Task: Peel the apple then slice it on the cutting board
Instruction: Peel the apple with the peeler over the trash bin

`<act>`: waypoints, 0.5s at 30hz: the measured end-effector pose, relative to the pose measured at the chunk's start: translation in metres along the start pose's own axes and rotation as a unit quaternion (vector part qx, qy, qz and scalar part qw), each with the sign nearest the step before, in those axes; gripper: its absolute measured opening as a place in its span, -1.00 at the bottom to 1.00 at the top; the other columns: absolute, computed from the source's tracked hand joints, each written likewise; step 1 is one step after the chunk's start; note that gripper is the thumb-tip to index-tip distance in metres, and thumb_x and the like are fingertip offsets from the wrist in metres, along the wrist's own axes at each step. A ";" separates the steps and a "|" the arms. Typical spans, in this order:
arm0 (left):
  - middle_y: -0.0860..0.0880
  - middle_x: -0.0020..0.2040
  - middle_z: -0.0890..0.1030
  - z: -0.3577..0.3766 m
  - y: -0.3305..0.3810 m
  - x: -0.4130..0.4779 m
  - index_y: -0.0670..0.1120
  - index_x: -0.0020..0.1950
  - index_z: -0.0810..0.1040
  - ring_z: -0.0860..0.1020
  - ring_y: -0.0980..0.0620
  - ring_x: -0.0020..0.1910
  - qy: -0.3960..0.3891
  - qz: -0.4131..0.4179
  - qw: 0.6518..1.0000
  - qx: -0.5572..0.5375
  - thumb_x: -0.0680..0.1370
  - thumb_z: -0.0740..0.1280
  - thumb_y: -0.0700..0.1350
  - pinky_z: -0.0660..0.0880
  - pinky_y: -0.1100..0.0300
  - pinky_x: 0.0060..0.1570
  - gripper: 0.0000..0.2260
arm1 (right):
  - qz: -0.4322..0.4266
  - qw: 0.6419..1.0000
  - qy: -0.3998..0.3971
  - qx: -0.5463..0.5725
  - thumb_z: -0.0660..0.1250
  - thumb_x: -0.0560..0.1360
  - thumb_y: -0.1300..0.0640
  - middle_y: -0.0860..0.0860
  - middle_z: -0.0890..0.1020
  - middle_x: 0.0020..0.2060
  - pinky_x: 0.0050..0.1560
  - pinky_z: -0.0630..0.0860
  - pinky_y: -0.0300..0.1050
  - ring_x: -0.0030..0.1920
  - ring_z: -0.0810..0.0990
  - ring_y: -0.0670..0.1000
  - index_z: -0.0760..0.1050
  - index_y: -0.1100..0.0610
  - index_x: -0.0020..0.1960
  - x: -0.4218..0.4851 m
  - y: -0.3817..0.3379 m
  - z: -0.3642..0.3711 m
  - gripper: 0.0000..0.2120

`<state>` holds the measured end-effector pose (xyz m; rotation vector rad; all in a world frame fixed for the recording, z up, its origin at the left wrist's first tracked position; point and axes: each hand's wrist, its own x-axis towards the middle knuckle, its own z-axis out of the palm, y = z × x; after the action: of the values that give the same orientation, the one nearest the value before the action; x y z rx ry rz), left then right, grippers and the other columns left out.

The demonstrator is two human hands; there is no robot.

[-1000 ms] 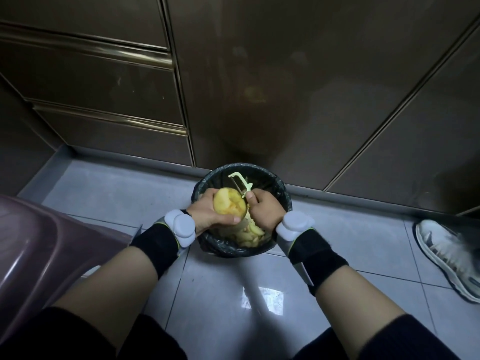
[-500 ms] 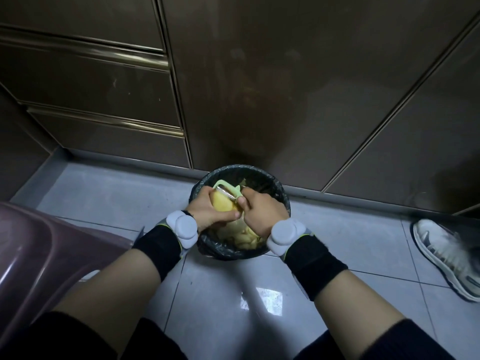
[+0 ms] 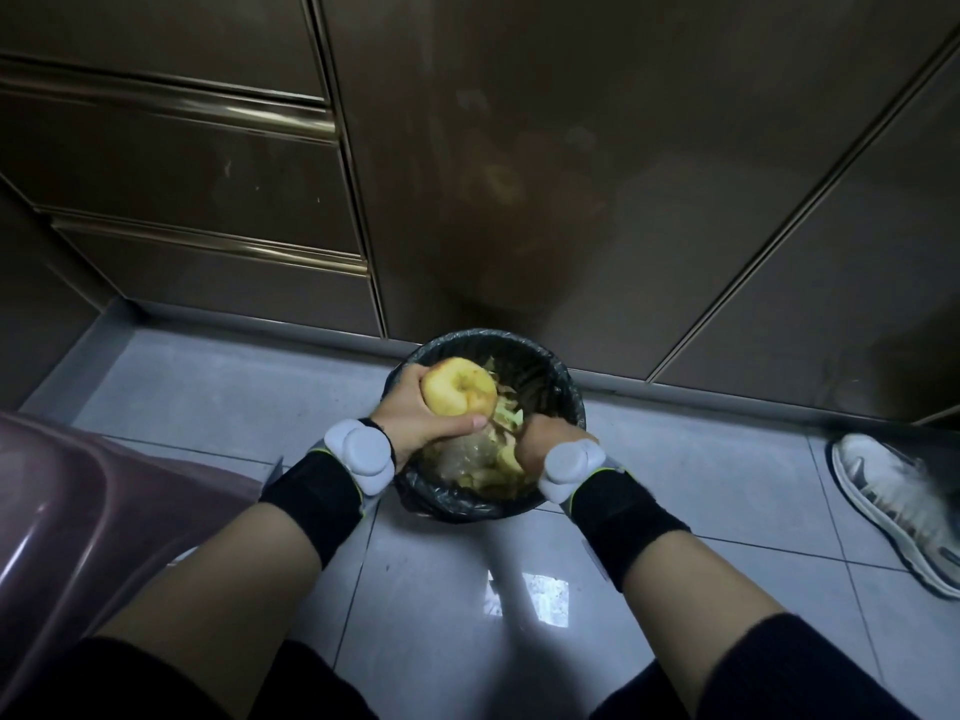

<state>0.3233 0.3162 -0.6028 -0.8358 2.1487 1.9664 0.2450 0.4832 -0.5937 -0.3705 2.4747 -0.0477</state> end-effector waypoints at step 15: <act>-0.18 0.30 0.45 0.005 0.000 0.006 -0.13 0.34 0.34 0.54 -0.19 0.21 -0.077 -0.072 0.959 -0.264 0.31 0.52 -0.44 0.60 -0.18 -0.02 -0.32 | -0.108 0.985 0.119 0.059 0.02 0.64 -0.02 0.10 0.60 -0.09 -0.11 0.48 0.00 -0.06 0.57 0.20 0.34 0.06 0.01 -0.010 -0.001 -0.027 -0.80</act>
<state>0.3168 0.3193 -0.6063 -0.8377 1.4448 2.4652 0.2366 0.4834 -0.5658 -0.6127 2.6387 -0.3452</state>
